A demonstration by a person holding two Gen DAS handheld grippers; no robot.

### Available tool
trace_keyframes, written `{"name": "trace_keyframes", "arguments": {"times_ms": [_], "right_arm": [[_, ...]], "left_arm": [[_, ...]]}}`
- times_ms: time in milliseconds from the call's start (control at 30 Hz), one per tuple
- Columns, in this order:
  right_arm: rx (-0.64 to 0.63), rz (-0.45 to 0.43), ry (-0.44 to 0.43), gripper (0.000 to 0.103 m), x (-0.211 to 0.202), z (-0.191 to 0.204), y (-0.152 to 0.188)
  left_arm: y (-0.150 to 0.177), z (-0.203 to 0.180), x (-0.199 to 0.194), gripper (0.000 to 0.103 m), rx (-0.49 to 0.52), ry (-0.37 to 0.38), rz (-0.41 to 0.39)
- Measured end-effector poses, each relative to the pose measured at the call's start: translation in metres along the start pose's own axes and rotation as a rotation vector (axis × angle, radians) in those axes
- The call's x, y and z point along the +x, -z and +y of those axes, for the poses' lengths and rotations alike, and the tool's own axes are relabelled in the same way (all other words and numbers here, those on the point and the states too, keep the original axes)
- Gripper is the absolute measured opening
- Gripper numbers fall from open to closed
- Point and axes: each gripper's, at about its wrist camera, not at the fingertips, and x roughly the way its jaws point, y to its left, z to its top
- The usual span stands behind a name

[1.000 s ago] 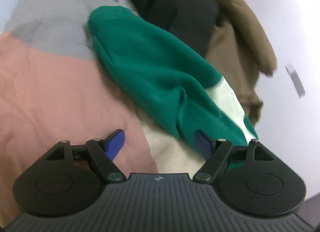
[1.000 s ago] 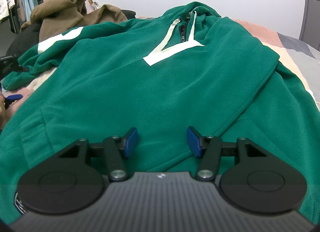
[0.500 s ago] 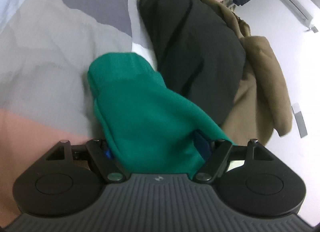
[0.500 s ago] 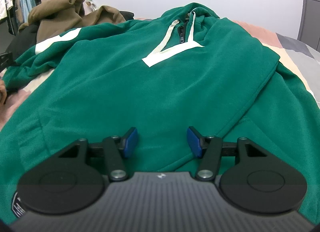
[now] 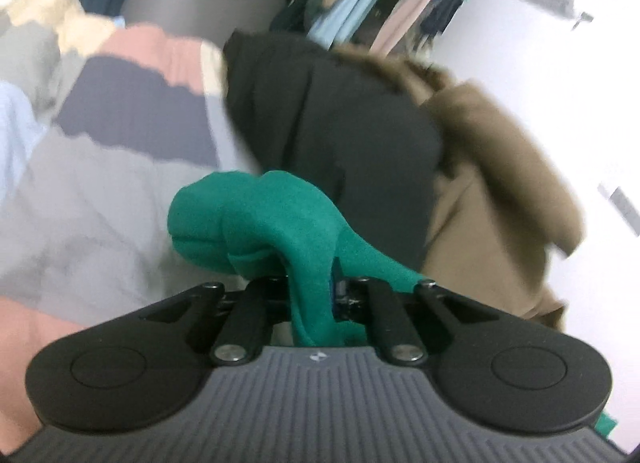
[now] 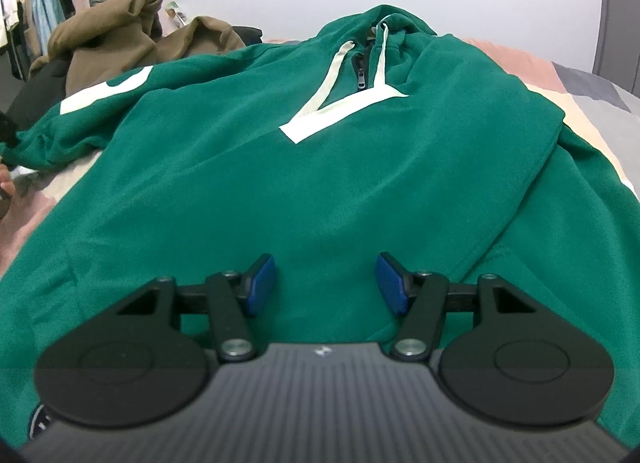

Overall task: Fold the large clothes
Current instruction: 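Fold the held sleeve across the body and open the left tool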

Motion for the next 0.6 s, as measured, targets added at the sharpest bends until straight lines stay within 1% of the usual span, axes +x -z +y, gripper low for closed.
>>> {"name": "trace_keyframes", "arguments": {"times_ms": [100,200,300,367,467,533,600], "right_arm": [[-0.001,0.002,0.005,0.058,-0.001,0.002,0.0],[-0.006,0.004,0.01,0.057,-0.003,0.001,-0.001],[0.003,-0.004,0.012,0.057,-0.006,0.001,-0.003],[0.014,-0.014,0.013,0.057,-0.01,0.0,-0.003],[0.036,-0.037,0.008,0.057,-0.018,-0.003,-0.005],[0.054,-0.057,0.01,0.057,-0.023,-0.006,-0.007],[0.075,-0.071,0.015,0.057,-0.027,-0.01,-0.009]], "left_arm": [[-0.009,-0.018,-0.028,0.009,0.051,0.049,-0.054],[-0.018,-0.044,-0.061,0.009,0.131,0.138,-0.083],[-0.015,-0.072,-0.109,0.009,0.258,0.248,-0.137],[-0.009,-0.092,-0.138,0.009,0.338,0.323,-0.165],[0.007,-0.117,-0.175,0.01,0.433,0.437,-0.177],[0.023,-0.129,-0.196,0.01,0.482,0.498,-0.164],[0.045,-0.142,-0.214,0.01,0.544,0.56,-0.137]]}}
